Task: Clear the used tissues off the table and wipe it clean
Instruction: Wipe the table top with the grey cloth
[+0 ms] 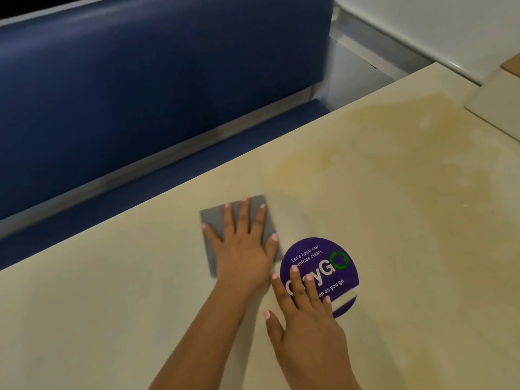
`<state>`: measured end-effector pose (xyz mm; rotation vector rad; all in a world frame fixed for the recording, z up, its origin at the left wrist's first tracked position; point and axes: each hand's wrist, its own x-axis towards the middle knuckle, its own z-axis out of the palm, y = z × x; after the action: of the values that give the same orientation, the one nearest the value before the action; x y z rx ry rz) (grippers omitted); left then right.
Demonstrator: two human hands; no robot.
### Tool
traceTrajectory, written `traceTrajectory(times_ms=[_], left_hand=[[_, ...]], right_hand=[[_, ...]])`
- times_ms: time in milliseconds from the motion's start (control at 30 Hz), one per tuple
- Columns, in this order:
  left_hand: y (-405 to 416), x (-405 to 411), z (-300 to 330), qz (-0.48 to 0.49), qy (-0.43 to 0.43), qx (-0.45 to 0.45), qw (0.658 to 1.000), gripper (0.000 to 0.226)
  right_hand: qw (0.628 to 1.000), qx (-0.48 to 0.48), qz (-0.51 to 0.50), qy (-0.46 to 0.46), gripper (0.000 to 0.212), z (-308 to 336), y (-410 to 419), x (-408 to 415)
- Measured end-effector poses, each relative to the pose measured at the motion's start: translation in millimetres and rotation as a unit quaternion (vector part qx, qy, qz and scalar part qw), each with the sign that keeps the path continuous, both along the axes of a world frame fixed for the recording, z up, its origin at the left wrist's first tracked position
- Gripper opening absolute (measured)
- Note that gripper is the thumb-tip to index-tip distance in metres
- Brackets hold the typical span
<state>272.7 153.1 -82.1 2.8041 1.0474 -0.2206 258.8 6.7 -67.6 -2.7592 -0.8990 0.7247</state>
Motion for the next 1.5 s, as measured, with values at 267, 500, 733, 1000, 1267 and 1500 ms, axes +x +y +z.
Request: traceTrajectory(times_ms=[267, 500, 733, 1000, 1267, 1500], left_hand=[[62.2, 20.5, -5.0, 0.024, -0.021, -0.002, 0.999, 0.058], [7.3, -48.9, -2.5, 0.042, 0.0, -0.004, 0.999, 0.07], [2.2, -6.6, -7.4, -0.055, -0.004, 0.003, 0.998, 0.059], [-12.0, -70.4, -5.6, 0.031, -0.012, 0.002, 0.999, 0.067], [-41.9, -57.8, -6.9, -0.025, -0.009, -0.003, 1.0, 0.063], [-43.7, -106.7, -7.4, 0.033, -0.011, 0.0, 0.999, 0.073]], right_hand=[[0.999, -0.002, 0.019, 0.034, 0.067, 5.7, -7.3, 3.1], [0.988, 0.146, -0.017, 0.041, 0.064, 16.7, -16.7, 6.2], [0.951, 0.252, -0.149, 0.104, 0.053, 21.0, -34.5, 14.7], [0.921, 0.299, -0.217, 0.127, 0.051, 20.0, -63.7, 21.8], [0.921, 0.311, -0.208, 0.107, 0.053, 28.5, -68.6, 13.1], [0.908, 0.32, -0.257, 0.091, 0.053, 35.7, -95.1, 3.5]])
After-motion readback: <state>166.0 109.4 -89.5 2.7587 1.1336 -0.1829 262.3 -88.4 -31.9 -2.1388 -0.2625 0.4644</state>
